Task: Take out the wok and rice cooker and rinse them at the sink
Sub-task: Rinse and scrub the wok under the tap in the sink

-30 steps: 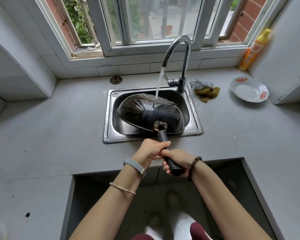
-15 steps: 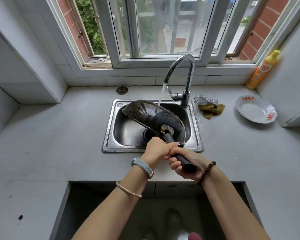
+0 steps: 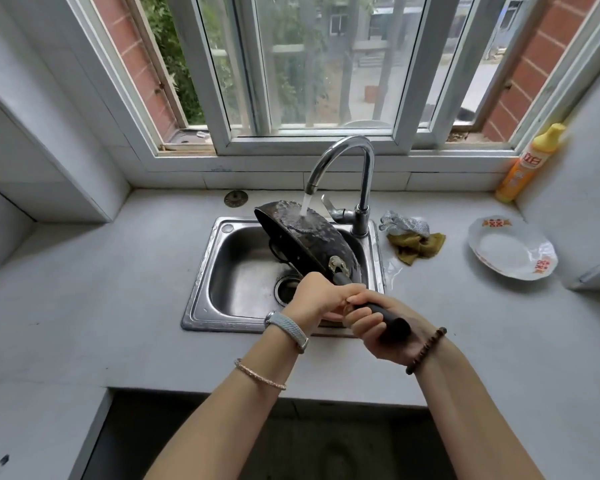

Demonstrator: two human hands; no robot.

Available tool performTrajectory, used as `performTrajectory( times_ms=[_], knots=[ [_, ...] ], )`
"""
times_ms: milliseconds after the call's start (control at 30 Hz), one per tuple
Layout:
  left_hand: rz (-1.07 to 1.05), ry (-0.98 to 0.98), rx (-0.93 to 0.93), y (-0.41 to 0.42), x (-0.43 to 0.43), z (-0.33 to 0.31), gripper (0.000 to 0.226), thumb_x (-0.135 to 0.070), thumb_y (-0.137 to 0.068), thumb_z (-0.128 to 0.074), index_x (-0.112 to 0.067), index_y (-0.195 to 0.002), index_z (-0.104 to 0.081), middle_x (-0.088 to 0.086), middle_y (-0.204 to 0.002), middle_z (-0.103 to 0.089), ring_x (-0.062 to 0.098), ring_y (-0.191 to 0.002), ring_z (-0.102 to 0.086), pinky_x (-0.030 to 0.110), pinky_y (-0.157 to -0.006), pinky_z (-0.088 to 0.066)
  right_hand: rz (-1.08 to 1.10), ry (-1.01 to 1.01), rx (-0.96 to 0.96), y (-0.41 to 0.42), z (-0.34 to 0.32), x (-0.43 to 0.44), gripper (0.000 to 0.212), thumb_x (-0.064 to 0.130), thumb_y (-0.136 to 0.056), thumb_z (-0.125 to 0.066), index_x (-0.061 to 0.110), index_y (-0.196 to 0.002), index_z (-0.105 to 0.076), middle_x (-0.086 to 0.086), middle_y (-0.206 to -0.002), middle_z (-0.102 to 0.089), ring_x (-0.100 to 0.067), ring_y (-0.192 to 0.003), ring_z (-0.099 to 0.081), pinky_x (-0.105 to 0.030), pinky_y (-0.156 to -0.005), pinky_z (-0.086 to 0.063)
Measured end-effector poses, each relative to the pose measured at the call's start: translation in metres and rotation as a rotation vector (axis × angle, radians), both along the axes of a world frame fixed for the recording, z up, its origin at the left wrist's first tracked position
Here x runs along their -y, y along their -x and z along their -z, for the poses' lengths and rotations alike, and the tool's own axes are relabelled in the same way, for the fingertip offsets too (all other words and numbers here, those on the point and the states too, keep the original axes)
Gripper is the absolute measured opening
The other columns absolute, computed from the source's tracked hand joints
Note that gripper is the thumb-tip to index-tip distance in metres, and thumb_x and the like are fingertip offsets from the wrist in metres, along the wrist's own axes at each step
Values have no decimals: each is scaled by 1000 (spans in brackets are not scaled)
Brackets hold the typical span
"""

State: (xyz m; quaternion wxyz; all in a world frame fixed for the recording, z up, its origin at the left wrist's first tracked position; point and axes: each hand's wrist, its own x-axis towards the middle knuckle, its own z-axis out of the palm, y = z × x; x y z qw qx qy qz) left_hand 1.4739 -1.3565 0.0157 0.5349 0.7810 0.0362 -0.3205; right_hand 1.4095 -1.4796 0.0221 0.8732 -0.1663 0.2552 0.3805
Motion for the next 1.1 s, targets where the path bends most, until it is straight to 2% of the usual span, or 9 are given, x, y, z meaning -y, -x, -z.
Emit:
performTrajectory(
  times_ms=[167, 367, 533, 567, 733, 800, 900, 967, 1100],
  knots=[
    [-13, -21, -8, -7, 15, -4, 39, -35, -74, -80, -7, -58, -60, 9, -57, -59, 18, -61, -64, 36, -74, -61, -3, -83, -27, -9, 2, 20, 28, -7, -66, -75, 5, -78, -54, 0, -53, -45, -10, -36, -48, -20, -31, -44],
    [-9, -33, -15, -12, 24, 0, 38, -36, -72, -81, -5, -61, -63, 9, -57, -59, 17, -58, -63, 39, -74, -61, -27, -108, -36, -14, 2, 31, 19, -5, -69, -74, 1, -78, -58, 0, -53, -46, -10, -36, -49, -19, -32, -44],
    [7, -61, 0, -15, 26, -2, 38, -36, -75, -79, -6, -60, -62, 2, -47, -54, 8, -42, -56, 18, -48, -52, -23, -103, -38, -16, 4, 35, 22, -4, -70, -74, 3, -81, -56, 0, -53, -46, -10, -36, -49, -19, -31, -44],
    [9, -65, 0, -15, 26, -2, 37, -36, -75, -79, -6, -61, -62, 2, -47, -55, 7, -41, -55, 18, -48, -52, -22, -107, -39, -17, 3, 35, 23, -4, -70, -74, 4, -82, -55, 0, -53, -46, -10, -36, -49, -20, -31, -44],
    [-2, -42, -31, -15, 29, 0, 37, -37, -72, -80, -2, -70, -67, 7, -57, -61, 15, -55, -64, 36, -72, -61, -20, -98, -37, -17, 3, 37, 27, -4, -71, -74, 6, -84, -52, 0, -52, -46, -10, -36, -49, -19, -31, -44],
    [-11, -40, -31, -14, 28, 0, 41, -37, -71, -80, 3, -76, -70, 8, -60, -63, 16, -58, -65, 38, -71, -61, -22, -82, -31, -16, 3, 35, 28, -4, -69, -75, 6, -83, -52, 1, -52, -46, -9, -36, -48, -19, -31, -43],
    [5, -60, -20, -10, 22, 0, 37, -34, -74, -78, 2, -73, -69, 7, -57, -64, 12, -52, -65, 24, -56, -59, -12, -25, -14, -10, 4, 29, 34, -4, -65, -78, 6, -86, -53, 1, -52, -45, -9, -35, -47, -18, -30, -42],
    [4, -47, -32, -7, 16, 3, 40, -33, -73, -78, 6, -78, -70, 11, -63, -67, 15, -58, -69, 28, -62, -61, -16, 36, -1, -5, 6, 23, 38, -2, -62, -81, 5, -88, -54, 0, -52, -45, -9, -35, -47, -18, -29, -42],
    [0, -35, -41, 3, 4, 7, 55, -39, -67, -79, 11, -87, -70, 21, -77, -73, 27, -76, -74, 43, -78, -60, -19, 172, -13, 5, 5, 7, 13, 12, -84, -64, 3, -88, -55, -1, -50, -46, -10, -33, -47, -18, -28, -41]
  ],
)
